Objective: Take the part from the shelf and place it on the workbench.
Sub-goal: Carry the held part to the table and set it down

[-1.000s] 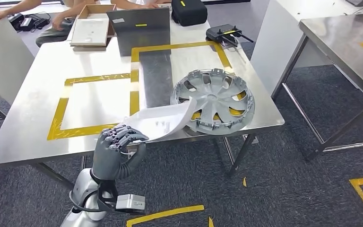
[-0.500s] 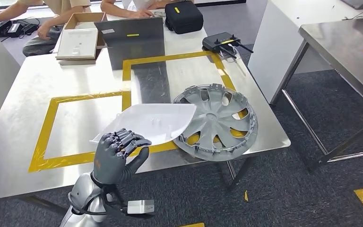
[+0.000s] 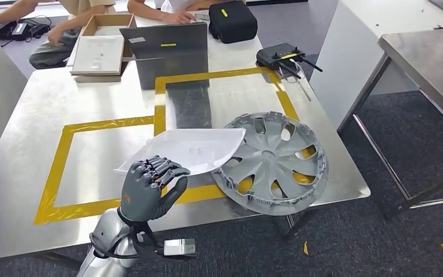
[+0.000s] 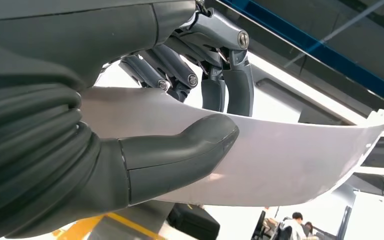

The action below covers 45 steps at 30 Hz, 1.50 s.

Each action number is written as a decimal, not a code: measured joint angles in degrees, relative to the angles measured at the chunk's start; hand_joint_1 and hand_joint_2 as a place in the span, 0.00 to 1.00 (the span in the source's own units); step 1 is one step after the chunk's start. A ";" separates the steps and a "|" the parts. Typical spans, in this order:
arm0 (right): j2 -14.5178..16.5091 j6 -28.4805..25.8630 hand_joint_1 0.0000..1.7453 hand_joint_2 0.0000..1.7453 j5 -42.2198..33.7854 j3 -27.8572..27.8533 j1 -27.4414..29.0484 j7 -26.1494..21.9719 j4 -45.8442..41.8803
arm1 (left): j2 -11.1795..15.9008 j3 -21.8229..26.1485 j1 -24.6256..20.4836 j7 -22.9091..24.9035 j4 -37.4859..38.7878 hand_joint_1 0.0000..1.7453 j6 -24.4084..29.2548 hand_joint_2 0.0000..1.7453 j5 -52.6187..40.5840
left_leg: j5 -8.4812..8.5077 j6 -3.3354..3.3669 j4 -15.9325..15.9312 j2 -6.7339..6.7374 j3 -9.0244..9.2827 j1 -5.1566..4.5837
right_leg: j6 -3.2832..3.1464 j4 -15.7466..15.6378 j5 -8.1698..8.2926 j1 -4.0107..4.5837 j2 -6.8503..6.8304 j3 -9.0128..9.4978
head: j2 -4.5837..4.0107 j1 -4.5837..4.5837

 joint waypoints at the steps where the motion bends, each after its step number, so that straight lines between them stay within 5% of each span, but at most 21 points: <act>1: 0.01 -0.01 0.00 0.00 0.01 0.00 -0.02 -0.08 -0.01 | 0.02 0.01 0.00 -0.01 0.05 1.00 0.01 1.00 0.01 | -0.03 0.17 -0.06 -0.02 0.03 -0.06 | -0.09 -0.20 0.11 -0.06 0.04 0.11 | -0.01 -0.01; 4: 0.01 -0.01 0.00 0.00 0.01 -0.01 0.02 -0.09 -0.02 | 0.08 0.02 -0.01 -0.01 0.17 1.00 0.02 1.00 0.03 | 0.10 0.46 -0.47 0.02 0.31 -0.12 | -0.24 -0.28 0.09 -0.03 0.11 0.20 | -0.01 -0.01; 11: 0.01 0.29 0.00 0.00 -0.16 -0.01 0.00 -0.09 -0.02 | 0.10 0.42 -0.51 0.95 1.24 1.00 0.02 1.00 -2.85 | 0.32 -0.61 -1.25 0.06 0.80 -0.12 | -0.86 -0.26 -0.09 0.01 0.10 0.28 | 0.00 0.01; 15: 0.01 0.44 0.00 0.00 -0.07 -0.01 -0.03 -0.09 -0.02 | -0.67 3.68 -1.71 1.54 3.56 1.00 0.02 1.00 -12.87 | 0.37 -1.07 -1.33 0.06 0.84 -0.03 | -0.97 -0.24 -0.09 0.01 0.10 0.30 | 0.00 0.01; 22: 0.17 0.76 0.00 0.00 -0.73 -0.13 -0.30 -0.09 -0.01 | -0.87 11.04 -12.02 13.91 14.76 1.00 0.02 1.00 -30.56 | 0.50 -1.19 -1.32 0.05 0.83 0.02 | -0.99 -0.25 0.10 -0.02 0.07 0.38 | 0.00 0.02; 32: 1.26 1.02 0.00 0.00 -1.04 -0.63 -0.10 -0.09 0.01 | 8.28 16.98 -31.35 24.67 37.53 1.00 0.02 1.00 -31.60 | 0.67 -1.38 -1.32 0.18 0.88 0.05 | -1.12 -0.25 0.28 -0.01 0.23 0.36 | 0.00 0.01; 39: 1.95 1.00 0.00 0.00 -0.17 -0.64 0.03 -0.16 0.01 | 15.26 14.98 -36.59 30.33 50.32 1.00 -0.29 1.00 -31.63 | 0.66 -1.42 -1.33 0.36 0.86 0.10 | -1.13 -0.25 0.27 0.03 0.48 0.26 | 0.00 0.02; 45: 2.29 1.01 0.00 0.00 -0.07 -0.62 0.03 -0.16 0.01 | 18.14 13.98 -37.24 30.85 55.40 1.00 -1.37 1.00 -31.59 | 0.65 -1.42 -1.33 0.33 0.79 0.09 | -1.14 -0.31 0.27 0.03 0.50 0.25 | 0.00 0.04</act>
